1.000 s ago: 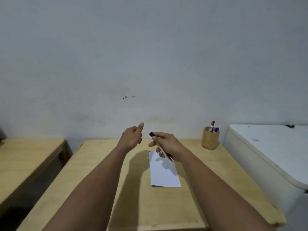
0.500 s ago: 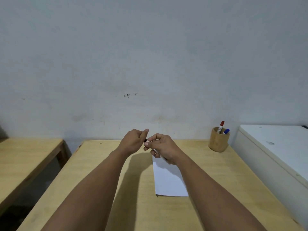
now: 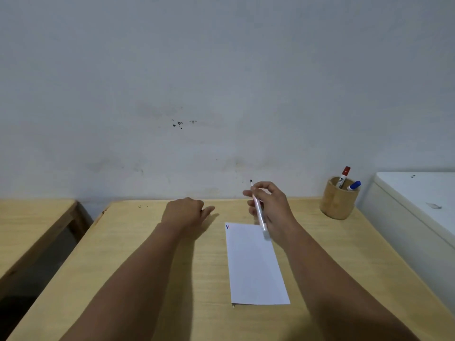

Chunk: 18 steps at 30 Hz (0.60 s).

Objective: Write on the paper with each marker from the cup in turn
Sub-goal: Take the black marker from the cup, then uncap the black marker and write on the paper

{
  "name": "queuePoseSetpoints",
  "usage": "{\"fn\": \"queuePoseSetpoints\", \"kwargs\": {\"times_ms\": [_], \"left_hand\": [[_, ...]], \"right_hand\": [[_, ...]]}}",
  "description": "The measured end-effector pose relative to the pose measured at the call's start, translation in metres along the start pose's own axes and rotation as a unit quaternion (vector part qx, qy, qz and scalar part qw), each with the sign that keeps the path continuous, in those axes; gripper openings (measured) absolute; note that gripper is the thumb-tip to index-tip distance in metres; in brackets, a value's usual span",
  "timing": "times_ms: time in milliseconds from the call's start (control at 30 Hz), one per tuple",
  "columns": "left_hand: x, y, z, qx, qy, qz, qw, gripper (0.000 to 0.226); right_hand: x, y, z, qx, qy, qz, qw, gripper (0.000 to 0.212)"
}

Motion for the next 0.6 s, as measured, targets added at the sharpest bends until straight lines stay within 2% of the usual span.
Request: {"fn": "queuePoseSetpoints", "kwargs": {"times_ms": [100, 167, 267, 400, 500, 600], "left_hand": [[0.007, -0.018, 0.005, 0.001, -0.025, -0.008, 1.000, 0.050], [0.006, -0.021, 0.005, -0.003, -0.021, -0.011, 1.000, 0.051], [0.005, -0.018, 0.006, -0.022, 0.009, -0.007, 1.000, 0.054], [0.003, -0.006, 0.014, -0.052, 0.055, 0.030, 0.997, 0.059], [-0.002, 0.004, 0.025, -0.028, 0.059, 0.081, 0.995, 0.055], [-0.002, 0.013, 0.043, 0.015, 0.021, 0.115, 0.993, 0.046]], "right_hand": [[-0.010, 0.009, -0.002, 0.023, -0.021, -0.147, 0.989, 0.019], [-0.015, 0.014, -0.003, 0.036, -0.041, -0.200, 0.978, 0.030], [-0.017, 0.018, 0.000, 0.045, -0.053, -0.192, 0.979, 0.033], [-0.014, 0.016, 0.008, 0.056, -0.081, -0.165, 0.981, 0.020], [-0.015, 0.016, 0.017, 0.068, -0.106, -0.189, 0.974, 0.017], [-0.019, 0.013, 0.030, 0.055, -0.141, -0.213, 0.965, 0.026]]}}
Point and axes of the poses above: each hand's wrist, its own z-axis away from the middle knuckle, its own y-axis out of the back of the hand, x = y × z, the point moved 2 cm from there along -z, towards the middle knuckle, and after that the axes turned 13 degrees about y, right-handed, at the moved point
